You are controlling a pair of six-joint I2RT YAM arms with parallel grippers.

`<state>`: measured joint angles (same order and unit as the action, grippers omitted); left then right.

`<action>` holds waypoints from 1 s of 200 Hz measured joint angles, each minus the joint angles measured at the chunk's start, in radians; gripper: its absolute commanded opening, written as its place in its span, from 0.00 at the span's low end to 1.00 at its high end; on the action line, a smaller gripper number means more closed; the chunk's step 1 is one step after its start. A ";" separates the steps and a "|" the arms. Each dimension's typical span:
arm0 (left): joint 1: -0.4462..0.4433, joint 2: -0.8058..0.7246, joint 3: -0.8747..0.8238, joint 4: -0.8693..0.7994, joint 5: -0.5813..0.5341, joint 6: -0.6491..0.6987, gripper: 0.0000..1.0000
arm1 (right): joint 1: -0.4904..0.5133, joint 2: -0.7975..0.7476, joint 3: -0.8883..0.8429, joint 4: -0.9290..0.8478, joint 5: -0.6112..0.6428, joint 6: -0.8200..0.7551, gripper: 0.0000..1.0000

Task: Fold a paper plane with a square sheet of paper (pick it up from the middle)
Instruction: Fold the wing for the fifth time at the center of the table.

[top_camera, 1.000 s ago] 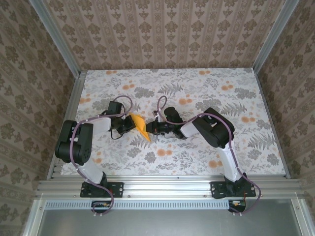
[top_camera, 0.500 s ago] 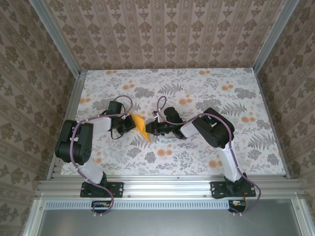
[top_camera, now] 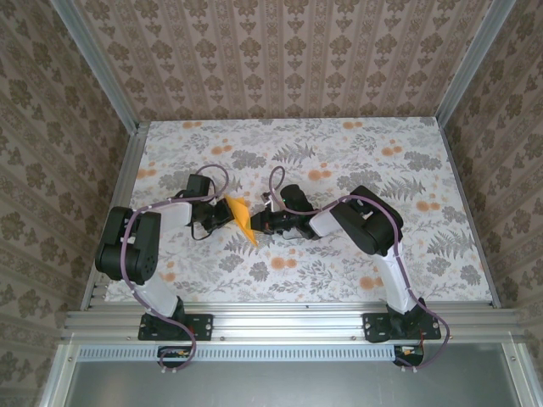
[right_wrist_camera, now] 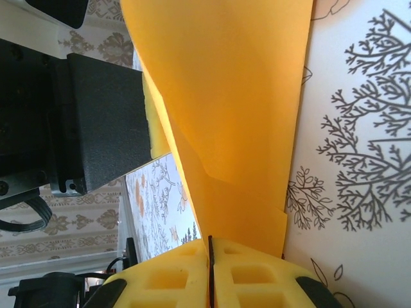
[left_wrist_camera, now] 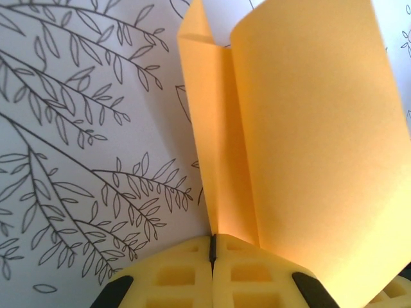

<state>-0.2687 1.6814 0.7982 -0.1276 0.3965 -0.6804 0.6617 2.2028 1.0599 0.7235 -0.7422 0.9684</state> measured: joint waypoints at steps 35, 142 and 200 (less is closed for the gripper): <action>-0.019 -0.002 -0.004 0.027 -0.003 -0.003 0.09 | 0.002 0.001 0.019 -0.053 0.000 -0.022 0.11; -0.026 -0.172 -0.082 0.054 -0.061 -0.023 0.11 | 0.017 -0.024 0.078 -0.255 0.053 -0.136 0.08; -0.026 -0.172 -0.131 0.152 0.015 -0.027 0.12 | 0.017 -0.024 0.108 -0.330 0.061 -0.129 0.08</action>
<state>-0.2947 1.5097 0.6670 0.0242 0.4114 -0.7071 0.6788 2.1784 1.1683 0.3935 -0.6811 0.8391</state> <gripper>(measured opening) 0.124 0.080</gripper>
